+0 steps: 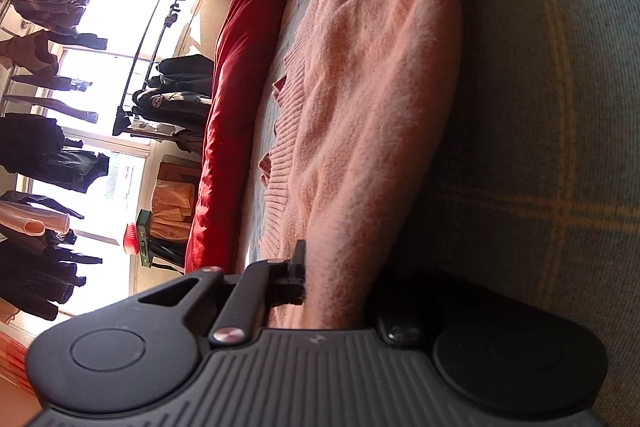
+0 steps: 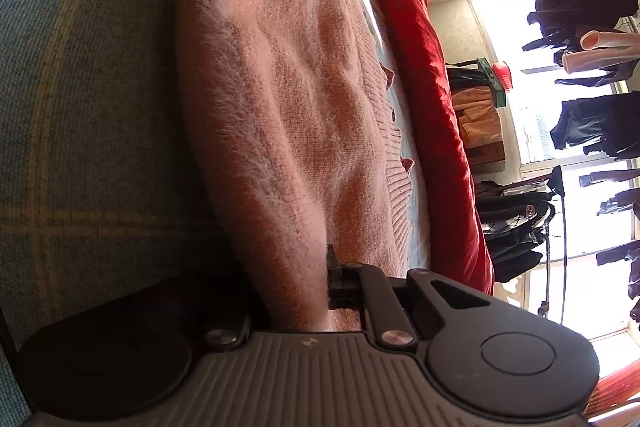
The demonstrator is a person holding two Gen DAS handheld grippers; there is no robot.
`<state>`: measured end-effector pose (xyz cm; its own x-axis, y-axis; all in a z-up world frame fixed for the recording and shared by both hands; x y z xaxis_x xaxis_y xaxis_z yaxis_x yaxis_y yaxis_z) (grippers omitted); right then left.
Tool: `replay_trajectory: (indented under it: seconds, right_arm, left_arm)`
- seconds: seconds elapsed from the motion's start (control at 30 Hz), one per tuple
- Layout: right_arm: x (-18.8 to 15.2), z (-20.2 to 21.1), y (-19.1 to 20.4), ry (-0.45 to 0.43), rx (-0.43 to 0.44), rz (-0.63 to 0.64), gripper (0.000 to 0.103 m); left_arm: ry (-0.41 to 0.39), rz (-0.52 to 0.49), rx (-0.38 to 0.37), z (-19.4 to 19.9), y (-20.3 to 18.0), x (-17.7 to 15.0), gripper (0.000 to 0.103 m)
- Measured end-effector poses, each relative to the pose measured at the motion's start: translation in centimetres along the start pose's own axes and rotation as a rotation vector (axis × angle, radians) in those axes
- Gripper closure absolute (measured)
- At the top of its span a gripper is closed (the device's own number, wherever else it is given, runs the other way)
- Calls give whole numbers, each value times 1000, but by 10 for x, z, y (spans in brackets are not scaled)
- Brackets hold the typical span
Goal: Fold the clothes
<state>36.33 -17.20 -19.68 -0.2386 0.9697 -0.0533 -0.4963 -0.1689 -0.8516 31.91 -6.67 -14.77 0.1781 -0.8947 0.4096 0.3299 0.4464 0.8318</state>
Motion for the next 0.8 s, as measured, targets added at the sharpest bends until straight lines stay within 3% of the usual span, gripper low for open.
replay_trajectory:
  seconds: [0.4,0.8]
  right_arm:
    - [10,42,-24,-34,88,-23,91]
    - [27,146,7,-27,238,2,90]
  left_arm:
    - [-25,-31,-1,31,11,0,94]
    - [-52,-148,-83,131,-15,-26,94]
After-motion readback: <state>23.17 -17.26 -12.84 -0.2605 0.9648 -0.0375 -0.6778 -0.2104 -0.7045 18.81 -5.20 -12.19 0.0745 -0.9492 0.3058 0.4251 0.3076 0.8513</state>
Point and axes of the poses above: each gripper's, at about its wrist camera, not at the fingertips, and z roughly against the way its jaws point, y to its left, x to its top, the point moved 9 cm from there along -z, roughly the way its jaws point, and after that the axes turned 15 degrees about z, right-handed, at the moved point
